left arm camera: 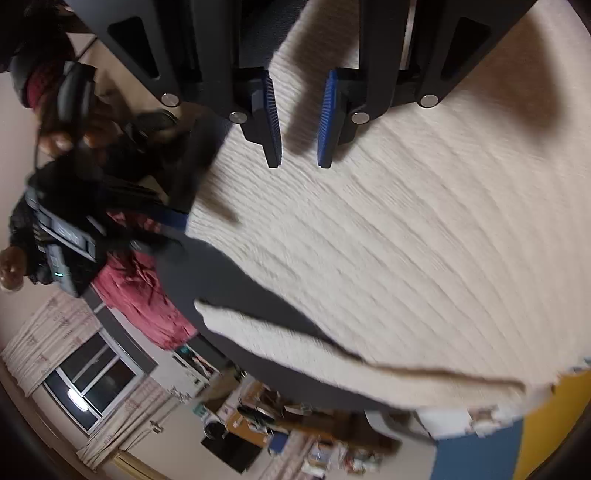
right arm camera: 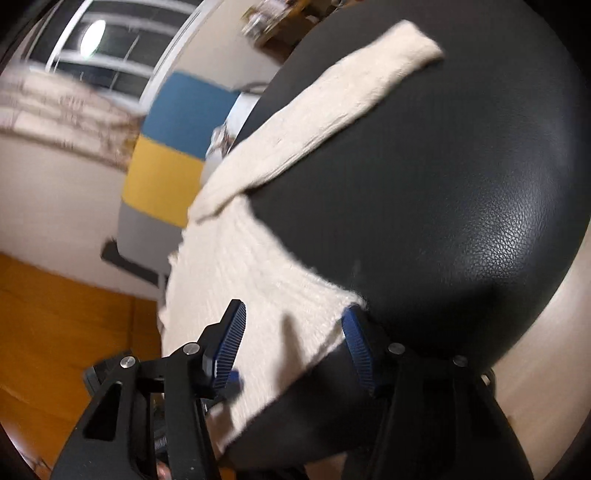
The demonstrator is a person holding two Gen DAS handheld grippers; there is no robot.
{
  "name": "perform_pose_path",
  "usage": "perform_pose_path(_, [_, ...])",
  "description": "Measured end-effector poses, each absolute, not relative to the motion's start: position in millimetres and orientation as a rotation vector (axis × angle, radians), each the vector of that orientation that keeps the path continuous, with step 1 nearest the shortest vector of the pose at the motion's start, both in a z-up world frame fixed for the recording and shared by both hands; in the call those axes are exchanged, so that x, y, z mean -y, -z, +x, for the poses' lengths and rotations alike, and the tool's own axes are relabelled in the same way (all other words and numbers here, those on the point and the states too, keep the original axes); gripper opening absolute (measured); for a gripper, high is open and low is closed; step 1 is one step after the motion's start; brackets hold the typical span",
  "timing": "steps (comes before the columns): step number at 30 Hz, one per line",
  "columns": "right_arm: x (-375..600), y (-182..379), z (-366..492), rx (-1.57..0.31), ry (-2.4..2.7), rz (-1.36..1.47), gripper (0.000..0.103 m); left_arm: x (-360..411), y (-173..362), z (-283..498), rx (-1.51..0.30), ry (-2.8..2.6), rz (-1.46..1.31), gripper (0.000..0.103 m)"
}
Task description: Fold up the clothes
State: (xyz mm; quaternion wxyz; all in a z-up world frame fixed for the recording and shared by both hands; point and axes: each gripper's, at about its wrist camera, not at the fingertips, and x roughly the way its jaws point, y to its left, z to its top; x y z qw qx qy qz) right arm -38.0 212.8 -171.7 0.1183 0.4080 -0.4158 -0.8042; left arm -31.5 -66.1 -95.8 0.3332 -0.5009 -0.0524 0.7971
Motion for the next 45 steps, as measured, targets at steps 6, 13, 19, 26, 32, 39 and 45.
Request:
perform_pose_path(6, [-180.5, 147.8, -49.5, 0.884, 2.37, 1.237, 0.061, 68.4, 80.7, -36.9, 0.091, -2.139, -1.235, 0.021])
perform_pose_path(13, [-162.2, 153.3, -63.0, 0.658, 2.394, 1.387, 0.053, 89.0, 119.5, -47.9, 0.209, -2.164, -1.407, 0.013])
perform_pose_path(19, [-214.8, 195.5, -52.2, 1.062, 2.297, 1.411, 0.0, 100.2, 123.1, -51.9, 0.341, -2.143, -1.409, 0.011])
perform_pose_path(26, [-172.5, 144.9, -69.2, 0.48, 2.465, 1.36, 0.018, 108.3, 91.0, -64.2, 0.209, -2.254, -1.308, 0.023])
perform_pose_path(32, [-126.2, 130.7, -108.5, 0.088, 2.45, 1.341, 0.021, 131.1, 116.3, -61.5, 0.221, -2.284, -1.371, 0.023])
perform_pose_path(39, [-120.1, 162.5, -110.9, -0.04, 2.453, 1.483, 0.037, 137.8, 120.6, -37.8, 0.117, -2.273, -1.283, 0.022])
perform_pose_path(45, [-115.9, 157.2, -92.6, -0.093, 2.428, 1.507, 0.038, 148.4, 109.2, -31.4, 0.106, -2.219, -1.276, 0.023])
